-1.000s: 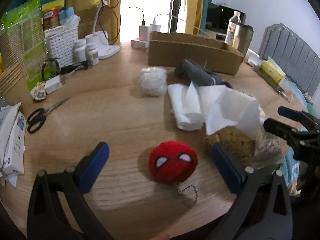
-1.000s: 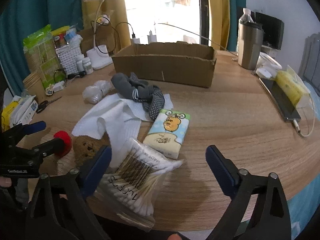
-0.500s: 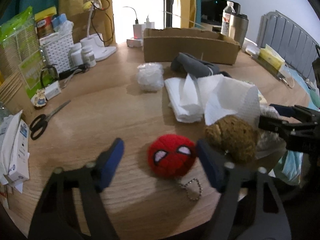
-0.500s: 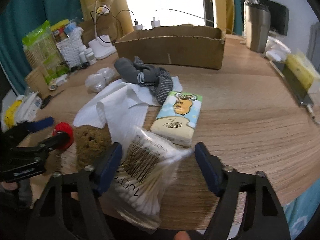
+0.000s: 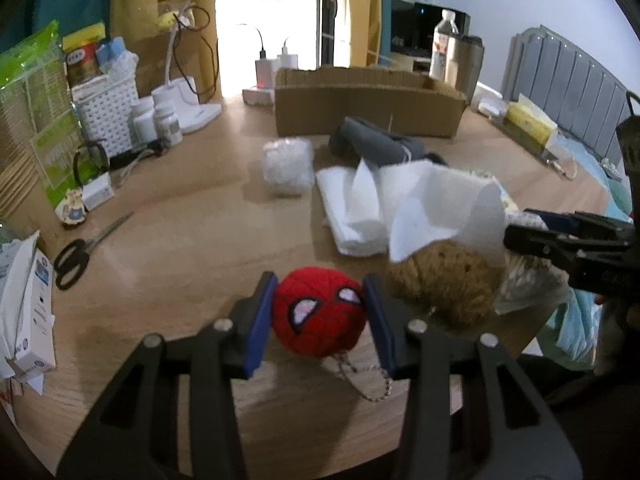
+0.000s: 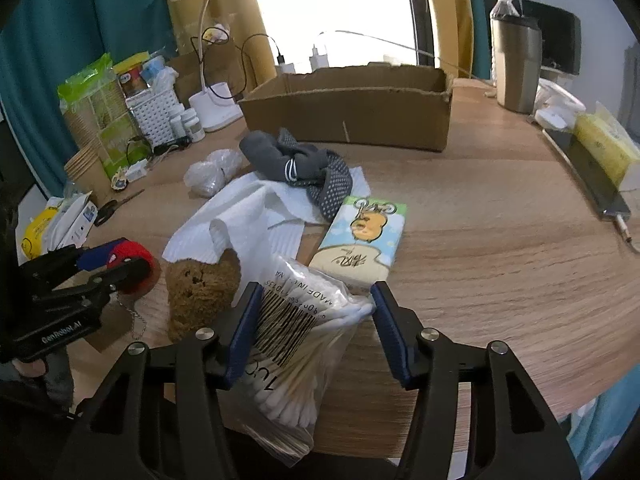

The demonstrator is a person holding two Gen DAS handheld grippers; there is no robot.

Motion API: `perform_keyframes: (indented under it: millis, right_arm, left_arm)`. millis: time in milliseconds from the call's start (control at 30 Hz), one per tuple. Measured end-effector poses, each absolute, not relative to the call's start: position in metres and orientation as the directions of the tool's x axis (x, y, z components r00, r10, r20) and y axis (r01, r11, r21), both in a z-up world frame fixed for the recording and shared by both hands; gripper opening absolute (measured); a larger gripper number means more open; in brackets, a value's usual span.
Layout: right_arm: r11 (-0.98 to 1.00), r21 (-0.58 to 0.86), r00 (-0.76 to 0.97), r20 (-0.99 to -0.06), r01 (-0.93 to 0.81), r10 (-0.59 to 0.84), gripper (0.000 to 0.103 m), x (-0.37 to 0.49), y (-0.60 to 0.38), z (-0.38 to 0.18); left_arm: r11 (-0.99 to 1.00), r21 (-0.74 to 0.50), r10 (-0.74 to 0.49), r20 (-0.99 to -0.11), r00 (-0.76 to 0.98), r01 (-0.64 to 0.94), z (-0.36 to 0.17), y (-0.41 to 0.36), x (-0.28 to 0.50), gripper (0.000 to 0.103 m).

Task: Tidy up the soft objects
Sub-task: 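Lift the red plush ball with the left tool while the right tool carries the swab bag toward the box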

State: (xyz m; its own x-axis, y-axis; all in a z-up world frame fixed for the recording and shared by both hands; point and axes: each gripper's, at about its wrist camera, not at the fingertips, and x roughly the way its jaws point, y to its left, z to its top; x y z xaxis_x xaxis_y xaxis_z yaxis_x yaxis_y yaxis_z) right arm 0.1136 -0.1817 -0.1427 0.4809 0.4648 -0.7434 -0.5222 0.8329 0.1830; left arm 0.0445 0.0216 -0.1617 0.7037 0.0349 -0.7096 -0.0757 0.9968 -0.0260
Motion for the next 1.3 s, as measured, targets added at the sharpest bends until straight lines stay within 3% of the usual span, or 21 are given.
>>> perform_keyframes:
  millis: [333,733,1300]
  right_arm:
    - [0.856,0.138,0.585,-0.676,-0.498,0.449,0.058,0.113,-0.200,-0.110]
    - [0.877,0.090,0.687,-0.587,-0.471,0.429,0.058,0.114,-0.217,-0.068]
    - [0.884,0.080,0.726,-0.539,-0.460,0.426,0.058,0.163,-0.234,-0.041]
  left_arm:
    - [0.999,-0.014,0.023,-0.624,0.781,-0.040,-0.131,0.014,0.048,0.045]
    - [0.996,-0.091,-0.062,-0.542,0.838,0.015,-0.092,0.020,0.061,0.045]
    - [0.995,-0.095,-0.084,-0.540,0.838,0.039,-0.076,0.007,0.117,0.045]
